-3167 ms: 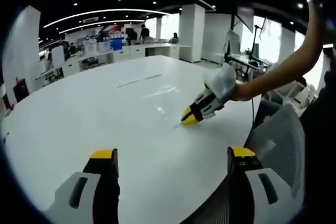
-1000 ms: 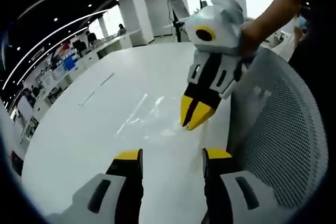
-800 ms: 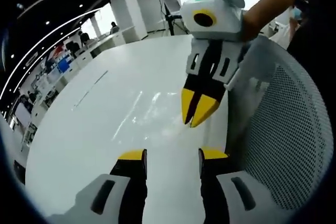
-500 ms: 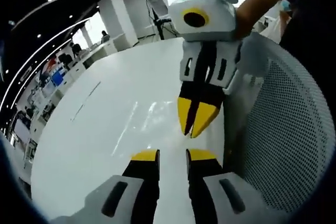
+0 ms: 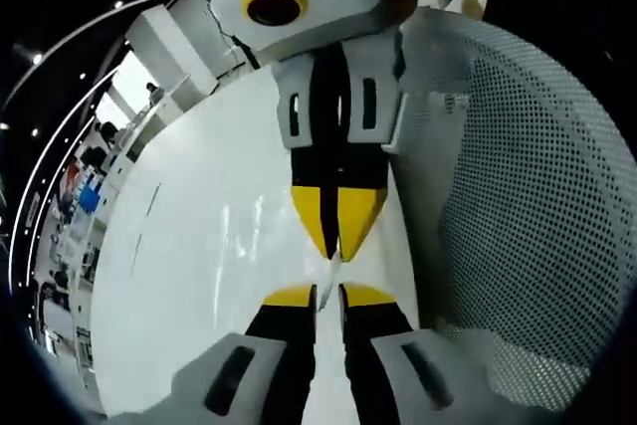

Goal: Open the resealable bag by pulling the two sides of the seal apart until the entire bag opening is separated and visibly accessible.

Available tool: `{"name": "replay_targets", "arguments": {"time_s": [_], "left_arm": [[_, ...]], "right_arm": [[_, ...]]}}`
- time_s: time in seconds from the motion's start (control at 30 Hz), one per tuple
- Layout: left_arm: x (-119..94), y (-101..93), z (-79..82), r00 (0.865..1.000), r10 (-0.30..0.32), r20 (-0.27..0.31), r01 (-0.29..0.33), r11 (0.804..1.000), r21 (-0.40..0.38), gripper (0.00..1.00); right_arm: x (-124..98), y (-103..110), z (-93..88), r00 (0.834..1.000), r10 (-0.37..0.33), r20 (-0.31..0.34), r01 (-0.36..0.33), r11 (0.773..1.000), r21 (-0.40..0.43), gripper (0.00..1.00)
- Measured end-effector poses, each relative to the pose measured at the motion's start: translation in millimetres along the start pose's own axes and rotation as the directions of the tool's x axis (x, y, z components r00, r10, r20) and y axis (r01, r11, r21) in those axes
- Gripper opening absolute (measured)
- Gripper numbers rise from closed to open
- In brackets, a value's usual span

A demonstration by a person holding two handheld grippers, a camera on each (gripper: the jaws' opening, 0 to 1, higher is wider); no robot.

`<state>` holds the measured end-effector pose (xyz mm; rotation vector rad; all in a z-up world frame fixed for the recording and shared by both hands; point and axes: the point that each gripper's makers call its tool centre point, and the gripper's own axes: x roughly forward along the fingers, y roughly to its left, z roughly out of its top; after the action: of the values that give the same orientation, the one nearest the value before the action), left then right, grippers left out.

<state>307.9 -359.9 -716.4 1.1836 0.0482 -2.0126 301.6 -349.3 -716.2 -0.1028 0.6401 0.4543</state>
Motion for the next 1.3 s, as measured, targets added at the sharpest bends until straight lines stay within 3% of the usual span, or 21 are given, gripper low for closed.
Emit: {"name": "replay_targets", "arguments": {"time_s": [0.17,0.27,0.37,0.53,0.93,1.1,1.3], "left_arm": [[1,-4.3,1.2,1.0,-0.024,0.001,0.024,0.999,0.029,0.01],[3,-7.7,2.6,0.999,-0.037,0.002,0.037,0.997,0.068,0.0],[4,-9.1,6.3,0.999,-0.045,0.016,0.044,0.996,0.077,0.0],[6,-9.7,5.9,0.999,-0.053,0.007,0.052,0.996,0.077,0.0],[4,-11.7,5.5,0.998,-0.054,0.02,0.053,0.998,0.039,0.0],[5,-18.4,6.6,0.995,-0.092,0.029,0.091,0.996,0.019,0.0],[4,-18.6,7.4,0.995,-0.085,0.046,0.085,0.996,0.014,0.0]], "right_arm": [[3,3,-2.0,1.0,-0.001,-0.031,0.0,0.999,-0.054,0.0],[2,2,-1.8,0.997,-0.032,-0.072,0.021,0.987,-0.157,0.02],[4,6,1.3,0.996,-0.03,-0.079,0.016,0.983,-0.181,0.03],[6,5,-2.0,0.99,-0.057,-0.13,0.017,0.958,-0.287,0.02],[6,5,-2.2,0.986,-0.064,-0.153,0.011,0.946,-0.324,0.0],[5,11,-7.6,0.98,-0.061,-0.187,-0.01,0.934,-0.357,0.0],[1,8,-12.5,0.977,-0.067,-0.2,-0.005,0.941,-0.337,0.0]]}}
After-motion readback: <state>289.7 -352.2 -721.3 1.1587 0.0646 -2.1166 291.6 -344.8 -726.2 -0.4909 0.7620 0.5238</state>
